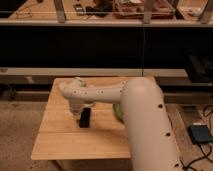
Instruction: Push the eraser across the table
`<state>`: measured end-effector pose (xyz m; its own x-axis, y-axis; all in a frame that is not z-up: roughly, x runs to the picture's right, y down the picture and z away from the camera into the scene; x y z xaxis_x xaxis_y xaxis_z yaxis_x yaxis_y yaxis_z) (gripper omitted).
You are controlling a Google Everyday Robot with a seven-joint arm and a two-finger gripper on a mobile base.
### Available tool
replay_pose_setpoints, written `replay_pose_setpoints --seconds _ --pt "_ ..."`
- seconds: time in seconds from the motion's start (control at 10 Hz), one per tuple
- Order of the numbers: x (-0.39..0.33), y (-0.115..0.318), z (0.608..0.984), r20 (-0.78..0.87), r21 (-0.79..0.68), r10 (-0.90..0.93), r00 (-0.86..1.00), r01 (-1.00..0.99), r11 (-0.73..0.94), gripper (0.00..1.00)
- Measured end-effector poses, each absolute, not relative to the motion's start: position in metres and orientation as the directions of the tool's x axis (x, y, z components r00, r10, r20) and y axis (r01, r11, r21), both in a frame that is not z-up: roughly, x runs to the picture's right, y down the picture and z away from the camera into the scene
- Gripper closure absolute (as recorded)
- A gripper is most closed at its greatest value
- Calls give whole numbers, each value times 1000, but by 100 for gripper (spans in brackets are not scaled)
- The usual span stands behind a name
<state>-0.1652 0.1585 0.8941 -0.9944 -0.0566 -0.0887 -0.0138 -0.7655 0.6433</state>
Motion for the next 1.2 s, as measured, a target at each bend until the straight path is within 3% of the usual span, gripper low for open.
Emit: replay_pose_setpoints --seconds 1.2 --pt "-70 154 903 43 662 -135 -990 130 -738 74"
